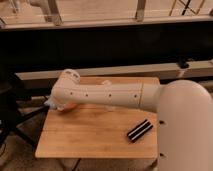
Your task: Place the white sponge in the ceramic bowl
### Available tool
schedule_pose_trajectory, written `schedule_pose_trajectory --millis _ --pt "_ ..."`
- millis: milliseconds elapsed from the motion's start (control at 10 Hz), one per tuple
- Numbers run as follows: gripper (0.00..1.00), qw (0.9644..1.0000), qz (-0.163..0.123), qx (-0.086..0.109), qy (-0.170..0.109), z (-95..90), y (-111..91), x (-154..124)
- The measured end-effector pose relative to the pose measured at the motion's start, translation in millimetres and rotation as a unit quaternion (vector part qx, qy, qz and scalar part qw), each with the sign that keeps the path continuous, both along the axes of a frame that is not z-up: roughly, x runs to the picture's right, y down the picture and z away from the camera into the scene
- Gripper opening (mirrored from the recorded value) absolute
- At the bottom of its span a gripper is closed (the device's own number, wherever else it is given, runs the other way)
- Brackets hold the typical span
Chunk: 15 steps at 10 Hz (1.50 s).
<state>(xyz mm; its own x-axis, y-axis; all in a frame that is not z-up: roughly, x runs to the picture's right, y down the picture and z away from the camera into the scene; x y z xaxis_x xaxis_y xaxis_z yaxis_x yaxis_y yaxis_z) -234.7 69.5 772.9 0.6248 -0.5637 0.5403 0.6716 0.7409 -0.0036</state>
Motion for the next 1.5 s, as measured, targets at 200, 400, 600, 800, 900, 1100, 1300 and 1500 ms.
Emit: schedule_pose_trajectory --millis 200,400,600,800,900,1100,1300,1500 --pt "0.00 0.9999 0.001 -0.004 0.012 16.9 -18 2" --pt "0.00 0.9998 -0.002 -0.008 0.020 28.1 -30 -7" --pt "0.00 0.9996 -0.006 -0.008 0.028 40.2 -45 -19" --pt "0.00 0.9990 -0.008 -0.007 0.043 53.1 -60 -20" --pt "0.00 0.9986 -0.008 -0.007 0.051 58.5 -63 -17" --pt "0.00 0.9978 -0.011 -0.009 0.064 69.0 -63 -6" --pt "0.00 0.9970 -0.013 -0.015 0.075 78.5 -56 7" --pt "0.06 0.9959 -0.015 -0.021 0.086 87.4 -49 21"
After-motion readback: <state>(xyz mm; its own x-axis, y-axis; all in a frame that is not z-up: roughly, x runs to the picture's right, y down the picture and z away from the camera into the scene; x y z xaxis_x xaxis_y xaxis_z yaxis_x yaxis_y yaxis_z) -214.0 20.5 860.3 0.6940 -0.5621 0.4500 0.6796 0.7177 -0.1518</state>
